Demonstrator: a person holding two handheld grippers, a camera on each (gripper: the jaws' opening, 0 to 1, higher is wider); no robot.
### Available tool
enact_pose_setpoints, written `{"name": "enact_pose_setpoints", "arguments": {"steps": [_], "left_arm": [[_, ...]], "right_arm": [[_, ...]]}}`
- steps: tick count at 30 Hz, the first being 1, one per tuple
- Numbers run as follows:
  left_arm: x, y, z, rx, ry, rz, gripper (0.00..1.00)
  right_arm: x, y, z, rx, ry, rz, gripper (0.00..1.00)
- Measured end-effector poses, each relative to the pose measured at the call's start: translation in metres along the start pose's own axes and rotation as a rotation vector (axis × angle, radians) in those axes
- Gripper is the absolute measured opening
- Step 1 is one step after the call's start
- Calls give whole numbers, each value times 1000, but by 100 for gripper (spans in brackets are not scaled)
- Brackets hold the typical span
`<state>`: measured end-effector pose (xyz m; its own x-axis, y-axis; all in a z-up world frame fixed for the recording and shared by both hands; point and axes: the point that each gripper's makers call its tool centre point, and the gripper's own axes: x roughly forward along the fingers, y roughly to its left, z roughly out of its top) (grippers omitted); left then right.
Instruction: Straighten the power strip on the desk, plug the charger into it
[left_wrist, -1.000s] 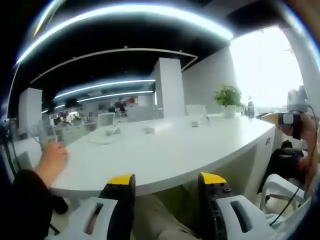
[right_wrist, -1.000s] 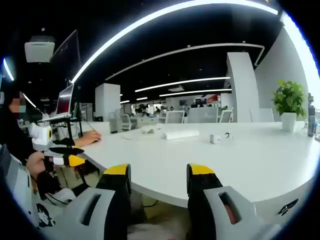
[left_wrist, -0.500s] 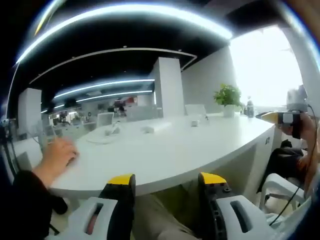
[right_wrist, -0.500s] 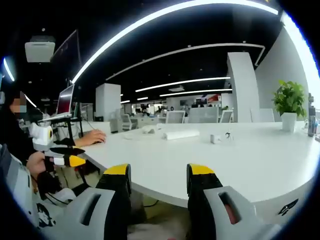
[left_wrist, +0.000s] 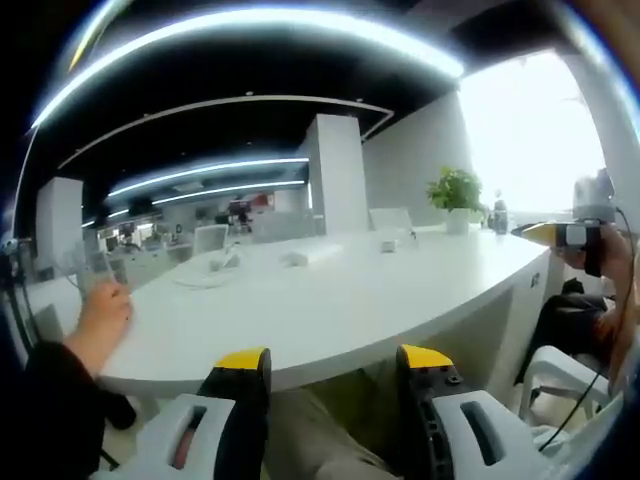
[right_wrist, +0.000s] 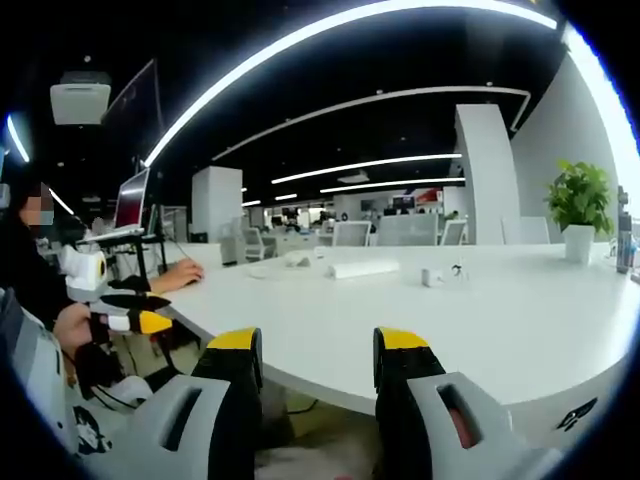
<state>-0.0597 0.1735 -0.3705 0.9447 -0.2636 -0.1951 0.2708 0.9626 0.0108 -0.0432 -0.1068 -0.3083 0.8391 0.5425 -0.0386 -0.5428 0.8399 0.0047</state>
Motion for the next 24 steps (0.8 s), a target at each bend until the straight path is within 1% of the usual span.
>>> {"name": "enact_pose_setpoints", "arguments": {"steps": [9,24], "left_arm": [[0,1,2,4,-10,5,52],[0,3,-1,2,1,6,53]], "right_arm": [[3,3,-4,4,9,8,44],[4,4,-7,9,19,15,44]]}}
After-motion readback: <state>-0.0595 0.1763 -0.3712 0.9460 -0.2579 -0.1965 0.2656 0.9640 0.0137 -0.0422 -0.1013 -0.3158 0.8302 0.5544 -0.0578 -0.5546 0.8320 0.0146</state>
